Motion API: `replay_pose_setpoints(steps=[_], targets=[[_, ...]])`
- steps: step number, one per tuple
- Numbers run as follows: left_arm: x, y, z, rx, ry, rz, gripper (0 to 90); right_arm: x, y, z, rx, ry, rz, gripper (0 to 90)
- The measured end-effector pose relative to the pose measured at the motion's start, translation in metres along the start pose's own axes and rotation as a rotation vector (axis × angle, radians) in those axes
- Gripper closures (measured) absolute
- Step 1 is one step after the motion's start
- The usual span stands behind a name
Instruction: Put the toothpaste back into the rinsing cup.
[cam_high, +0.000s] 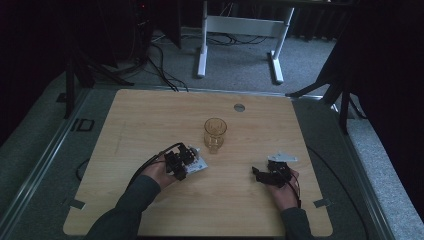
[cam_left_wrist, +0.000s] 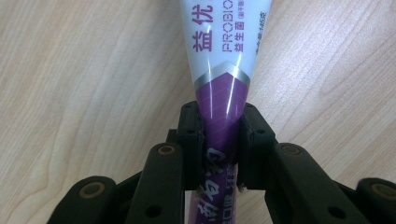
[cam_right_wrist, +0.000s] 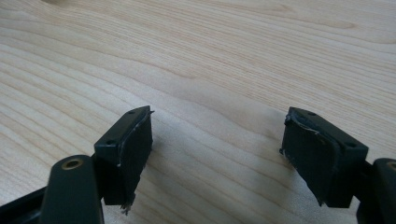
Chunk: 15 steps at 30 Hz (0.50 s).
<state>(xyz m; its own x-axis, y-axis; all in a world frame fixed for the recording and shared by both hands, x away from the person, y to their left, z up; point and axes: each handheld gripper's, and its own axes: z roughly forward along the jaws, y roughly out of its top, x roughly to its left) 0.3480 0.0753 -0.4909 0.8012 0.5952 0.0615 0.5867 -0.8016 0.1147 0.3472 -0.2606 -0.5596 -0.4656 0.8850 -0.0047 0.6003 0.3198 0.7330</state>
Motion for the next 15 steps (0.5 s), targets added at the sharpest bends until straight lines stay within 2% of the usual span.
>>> replay_pose_setpoints(steps=[15], targets=[[0.007,0.001,-0.015,-0.063,0.017,-0.043,74.3,0.0,0.0,0.0,0.0,-0.001,-0.001,24.1]])
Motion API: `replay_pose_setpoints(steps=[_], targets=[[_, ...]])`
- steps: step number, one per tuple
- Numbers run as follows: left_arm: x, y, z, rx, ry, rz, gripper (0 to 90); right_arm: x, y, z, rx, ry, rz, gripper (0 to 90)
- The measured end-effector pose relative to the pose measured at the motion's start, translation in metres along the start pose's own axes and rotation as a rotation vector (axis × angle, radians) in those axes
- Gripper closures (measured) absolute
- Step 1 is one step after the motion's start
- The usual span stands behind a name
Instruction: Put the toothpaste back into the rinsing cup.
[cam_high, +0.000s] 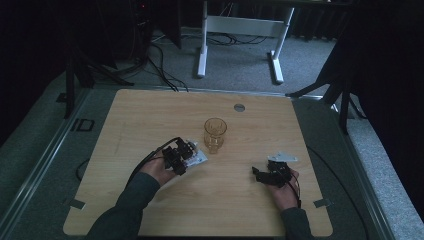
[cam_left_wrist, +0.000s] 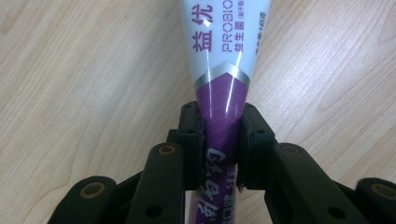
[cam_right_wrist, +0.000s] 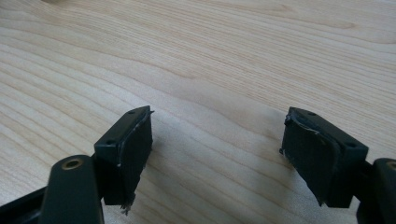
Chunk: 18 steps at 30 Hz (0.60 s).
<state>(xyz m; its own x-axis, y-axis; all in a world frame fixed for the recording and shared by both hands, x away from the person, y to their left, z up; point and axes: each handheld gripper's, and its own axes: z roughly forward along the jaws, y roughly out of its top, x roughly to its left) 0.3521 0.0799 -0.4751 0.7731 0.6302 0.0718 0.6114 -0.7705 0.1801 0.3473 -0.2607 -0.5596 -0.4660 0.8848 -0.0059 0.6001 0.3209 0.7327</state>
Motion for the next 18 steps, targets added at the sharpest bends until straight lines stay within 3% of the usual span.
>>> replay_pose_setpoints(steps=[8,15,18], targets=[[0.006,-0.001,-0.007,-0.053,0.007,-0.048,74.4,0.0,0.0,0.0,0.0,0.0,0.0,24.1],[0.009,0.0,-0.011,-0.089,-0.005,-0.062,74.4,0.0,0.0,0.0,-0.001,0.0,0.001,24.1],[0.01,0.001,-0.014,-0.107,0.009,-0.075,74.3,0.0,0.0,0.0,-0.001,0.0,0.0,24.1]])
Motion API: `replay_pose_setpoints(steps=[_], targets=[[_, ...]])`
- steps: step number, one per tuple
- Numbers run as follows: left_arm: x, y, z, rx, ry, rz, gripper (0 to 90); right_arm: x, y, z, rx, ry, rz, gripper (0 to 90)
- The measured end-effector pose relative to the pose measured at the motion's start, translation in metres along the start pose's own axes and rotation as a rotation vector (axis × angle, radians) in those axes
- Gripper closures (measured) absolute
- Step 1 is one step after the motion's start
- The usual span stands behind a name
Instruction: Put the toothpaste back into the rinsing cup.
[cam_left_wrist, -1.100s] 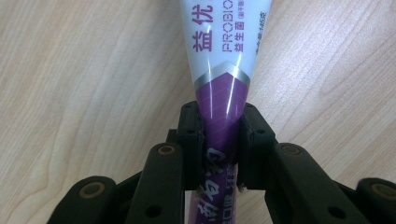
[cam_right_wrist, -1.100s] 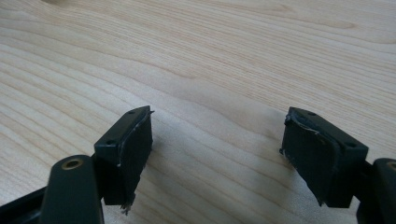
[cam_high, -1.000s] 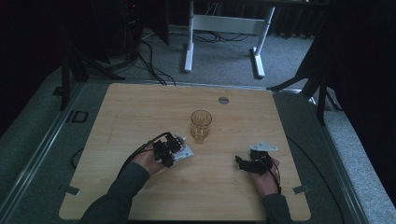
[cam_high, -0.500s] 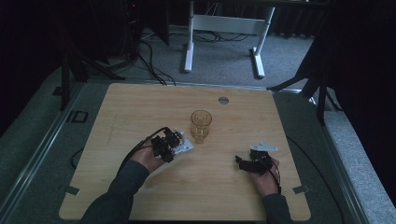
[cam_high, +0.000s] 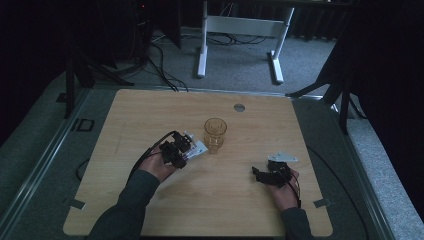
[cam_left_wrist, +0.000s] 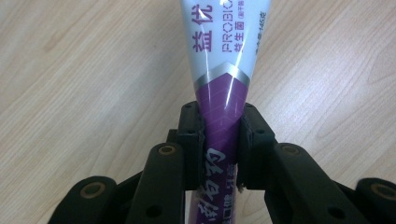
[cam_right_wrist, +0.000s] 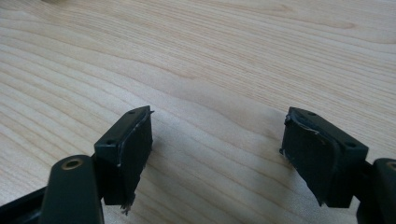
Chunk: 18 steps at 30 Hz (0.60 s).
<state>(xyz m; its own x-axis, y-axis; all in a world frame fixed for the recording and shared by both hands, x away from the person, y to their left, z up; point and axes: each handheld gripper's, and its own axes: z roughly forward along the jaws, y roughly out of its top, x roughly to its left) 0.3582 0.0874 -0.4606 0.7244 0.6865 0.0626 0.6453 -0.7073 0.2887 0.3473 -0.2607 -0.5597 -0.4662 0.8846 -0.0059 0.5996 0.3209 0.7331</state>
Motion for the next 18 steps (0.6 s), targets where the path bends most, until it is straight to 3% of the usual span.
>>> replay_pose_setpoints(steps=[18], targets=[[0.004,0.003,-0.014,-0.08,0.019,-0.026,74.3,0.0,0.0,0.0,0.0,0.0,0.0,24.2]])
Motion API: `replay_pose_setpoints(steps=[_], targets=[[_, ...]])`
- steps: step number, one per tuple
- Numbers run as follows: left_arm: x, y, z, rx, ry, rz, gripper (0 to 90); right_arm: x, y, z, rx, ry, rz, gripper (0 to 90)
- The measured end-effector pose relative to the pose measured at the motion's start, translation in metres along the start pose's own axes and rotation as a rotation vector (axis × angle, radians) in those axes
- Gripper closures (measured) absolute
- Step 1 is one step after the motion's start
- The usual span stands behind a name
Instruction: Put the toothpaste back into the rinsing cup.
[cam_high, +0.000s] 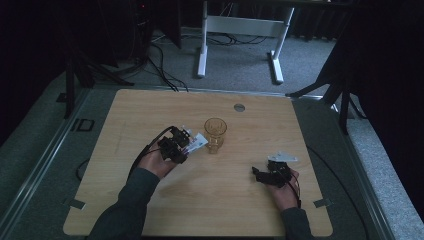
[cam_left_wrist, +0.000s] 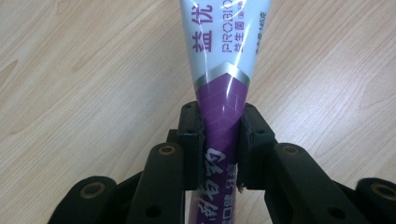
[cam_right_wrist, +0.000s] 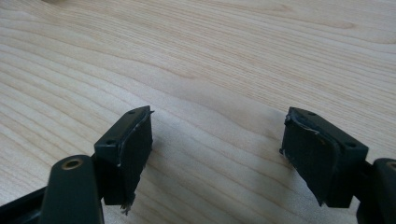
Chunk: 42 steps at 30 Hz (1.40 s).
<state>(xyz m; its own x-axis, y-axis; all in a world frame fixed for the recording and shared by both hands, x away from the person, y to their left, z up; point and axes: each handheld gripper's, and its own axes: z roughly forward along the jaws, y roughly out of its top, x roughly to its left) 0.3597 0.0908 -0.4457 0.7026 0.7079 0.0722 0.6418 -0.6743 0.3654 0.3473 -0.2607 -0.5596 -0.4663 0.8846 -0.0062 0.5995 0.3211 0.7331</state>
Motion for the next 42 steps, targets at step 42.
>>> replay_pose_setpoints(steps=[42], targets=[[0.0093,0.0084,-0.0083,-0.138,0.012,-0.064,74.2,0.0,0.0,0.0,0.0,0.0,0.001,24.1]])
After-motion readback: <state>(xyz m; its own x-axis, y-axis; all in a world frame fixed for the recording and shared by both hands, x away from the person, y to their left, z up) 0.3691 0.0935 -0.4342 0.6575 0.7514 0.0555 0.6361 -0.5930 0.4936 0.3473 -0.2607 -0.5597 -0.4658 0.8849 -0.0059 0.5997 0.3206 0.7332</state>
